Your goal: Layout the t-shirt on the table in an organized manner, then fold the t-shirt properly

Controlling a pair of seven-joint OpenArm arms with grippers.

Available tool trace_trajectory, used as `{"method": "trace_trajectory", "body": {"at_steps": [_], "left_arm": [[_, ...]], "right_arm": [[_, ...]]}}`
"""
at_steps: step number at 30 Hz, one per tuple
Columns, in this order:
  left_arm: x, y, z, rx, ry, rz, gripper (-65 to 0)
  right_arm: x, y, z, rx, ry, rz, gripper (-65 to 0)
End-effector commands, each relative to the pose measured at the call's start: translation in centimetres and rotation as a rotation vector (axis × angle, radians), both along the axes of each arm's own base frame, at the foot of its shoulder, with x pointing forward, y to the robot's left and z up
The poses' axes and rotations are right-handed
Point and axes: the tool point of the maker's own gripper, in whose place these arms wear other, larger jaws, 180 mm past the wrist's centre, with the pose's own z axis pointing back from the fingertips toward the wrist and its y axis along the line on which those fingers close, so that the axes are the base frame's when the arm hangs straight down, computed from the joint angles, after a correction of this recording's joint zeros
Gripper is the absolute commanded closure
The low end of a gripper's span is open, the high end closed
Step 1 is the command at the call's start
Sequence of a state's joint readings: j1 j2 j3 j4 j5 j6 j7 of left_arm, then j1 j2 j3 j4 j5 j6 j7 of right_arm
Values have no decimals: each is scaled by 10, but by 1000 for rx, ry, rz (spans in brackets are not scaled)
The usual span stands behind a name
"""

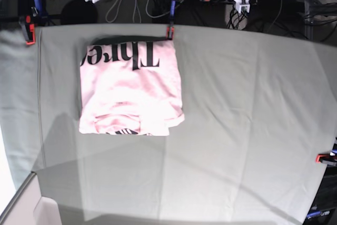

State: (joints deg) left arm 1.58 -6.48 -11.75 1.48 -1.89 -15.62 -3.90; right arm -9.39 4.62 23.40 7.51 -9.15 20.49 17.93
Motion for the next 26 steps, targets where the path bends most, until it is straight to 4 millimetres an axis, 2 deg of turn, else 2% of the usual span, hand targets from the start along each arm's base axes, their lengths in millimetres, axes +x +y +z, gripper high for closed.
{"method": "trace_trajectory", "body": {"at_steps": [1,4,6,8,13,14,16,20,24,26], "left_arm": [[-3,-5,0,-11,4,-9,-1],[-1,-3,0,-7,0,-9,-1],[10,-2,0,-3,-21,-10,-1],[13,-2,1,-1,-25,-10,-1],[13,-1,1,2,-25,-12,-1],[13,-1,1,2,-25,-12,-1],[13,-1,1,2,-25,-12,-1],[13,0,1,3,-29,-11,-1],[16,-1,1,1,-34,-12,-1],[17,-1,1,2,-37,-11,-1]], "right_arm": [[-4,-9,1,-55,-12,6,0],[-9,1,-2,-135,1,56,0],[-12,-1,-3,-177,12,84,0],[-13,7,-3,-206,17,101,0],[-14,4,-4,-264,28,211,0],[-13,0,-4,-287,26,242,0],[-10,-24,-2,-375,31,296,0],[-13,-47,3,-480,51,312,0],[-18,-49,2,-490,87,312,0],[-17,-40,0,-475,93,308,0]]}}
